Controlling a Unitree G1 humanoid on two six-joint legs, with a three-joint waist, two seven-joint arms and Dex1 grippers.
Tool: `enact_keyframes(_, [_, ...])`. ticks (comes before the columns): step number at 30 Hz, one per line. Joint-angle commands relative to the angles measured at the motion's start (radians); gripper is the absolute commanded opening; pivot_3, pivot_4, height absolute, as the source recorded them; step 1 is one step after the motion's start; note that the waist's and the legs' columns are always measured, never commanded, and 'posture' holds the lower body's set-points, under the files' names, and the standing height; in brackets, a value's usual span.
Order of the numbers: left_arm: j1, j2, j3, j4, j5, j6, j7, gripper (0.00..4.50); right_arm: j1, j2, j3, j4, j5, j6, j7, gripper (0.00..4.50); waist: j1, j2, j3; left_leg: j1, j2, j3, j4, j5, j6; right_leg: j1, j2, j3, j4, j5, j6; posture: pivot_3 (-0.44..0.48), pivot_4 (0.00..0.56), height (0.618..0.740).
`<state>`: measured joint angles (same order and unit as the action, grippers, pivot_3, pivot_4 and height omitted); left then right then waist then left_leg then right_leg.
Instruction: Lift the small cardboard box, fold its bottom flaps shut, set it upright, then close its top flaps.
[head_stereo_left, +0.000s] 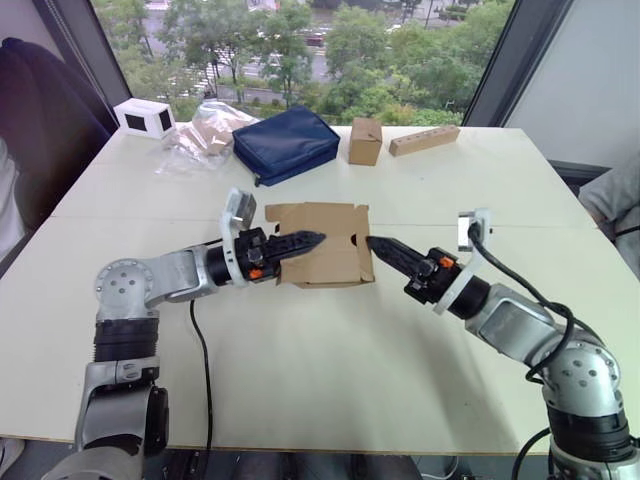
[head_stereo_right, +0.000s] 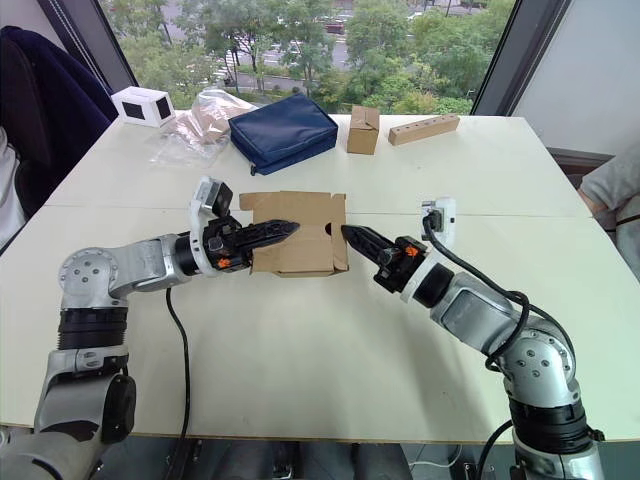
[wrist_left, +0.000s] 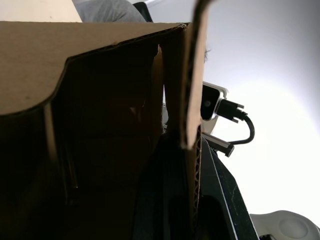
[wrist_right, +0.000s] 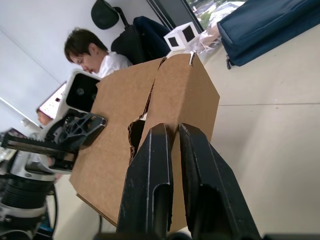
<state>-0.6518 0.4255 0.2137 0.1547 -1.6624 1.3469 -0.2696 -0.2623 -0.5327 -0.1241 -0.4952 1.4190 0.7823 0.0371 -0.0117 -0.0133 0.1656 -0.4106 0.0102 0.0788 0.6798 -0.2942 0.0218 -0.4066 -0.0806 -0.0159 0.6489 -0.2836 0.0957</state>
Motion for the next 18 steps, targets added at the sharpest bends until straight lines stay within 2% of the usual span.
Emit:
enact_keyframes(1, [-0.008,-0.004,-0.010,-0.037,-0.042,0.000,-0.006,0.00,-0.025,-0.022,0.026,-0.060,-0.025,0.025,0.028,0.34,0.000,0.000,0.000,0.000,0.000,0.000,0.000,0.000,0.000,0.000,0.000,0.000,0.000,0.000,0.000,0.000,0.150,0.740])
enact_keyframes(18, [0.007,0.004,-0.034,-0.079,0.009,0.009,-0.040,0.00,-0.075,-0.028,0.028,-0.068,0.046,0.083,0.010,0.34,0.000,0.000,0.000,0.000,0.000,0.000,0.000,0.000,0.000,0.000,-0.001,0.000,0.000,0.000,-0.001,0.000,0.150,0.740])
